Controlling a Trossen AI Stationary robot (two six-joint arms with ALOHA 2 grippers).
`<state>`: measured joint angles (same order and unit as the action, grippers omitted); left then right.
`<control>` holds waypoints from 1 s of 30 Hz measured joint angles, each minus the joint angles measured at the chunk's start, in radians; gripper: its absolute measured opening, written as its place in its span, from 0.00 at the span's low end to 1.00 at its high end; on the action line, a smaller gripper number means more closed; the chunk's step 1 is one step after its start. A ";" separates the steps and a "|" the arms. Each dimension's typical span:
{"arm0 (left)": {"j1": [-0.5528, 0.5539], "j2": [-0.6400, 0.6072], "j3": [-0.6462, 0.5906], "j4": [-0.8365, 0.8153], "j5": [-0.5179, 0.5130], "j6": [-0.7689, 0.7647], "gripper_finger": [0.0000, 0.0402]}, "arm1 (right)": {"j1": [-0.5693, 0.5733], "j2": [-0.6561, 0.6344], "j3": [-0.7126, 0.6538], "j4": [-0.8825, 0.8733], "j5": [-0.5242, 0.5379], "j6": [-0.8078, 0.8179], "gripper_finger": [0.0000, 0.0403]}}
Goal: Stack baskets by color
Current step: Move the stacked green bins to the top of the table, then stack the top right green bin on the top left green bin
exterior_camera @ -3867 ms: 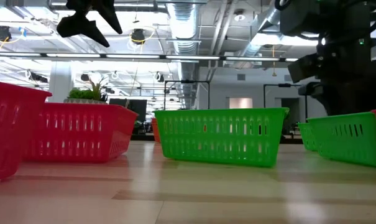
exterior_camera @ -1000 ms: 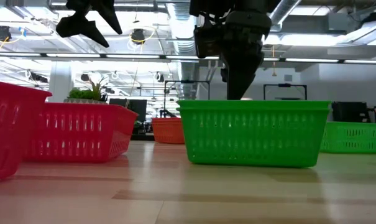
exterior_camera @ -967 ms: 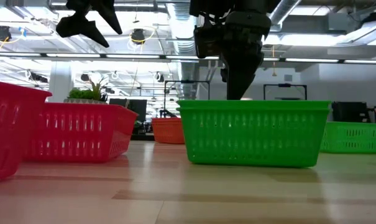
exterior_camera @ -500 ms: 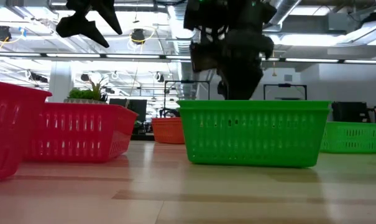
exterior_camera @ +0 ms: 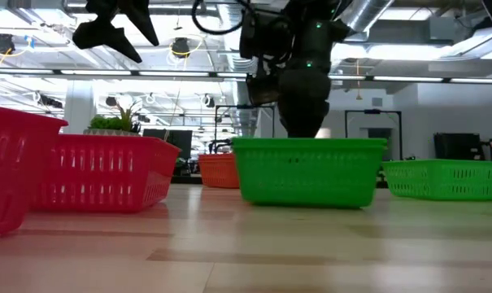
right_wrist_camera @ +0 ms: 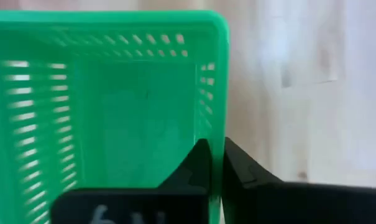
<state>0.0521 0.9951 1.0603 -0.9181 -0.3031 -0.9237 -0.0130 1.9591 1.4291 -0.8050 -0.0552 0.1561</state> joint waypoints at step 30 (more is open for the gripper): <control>0.000 0.000 0.000 -0.012 -0.025 0.008 0.56 | -0.372 0.003 0.140 -0.018 0.009 -0.089 0.43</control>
<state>0.0522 0.9949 1.0603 -0.9302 -0.3283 -0.9161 -0.3851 1.9625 1.5691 -0.8232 -0.0459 0.0669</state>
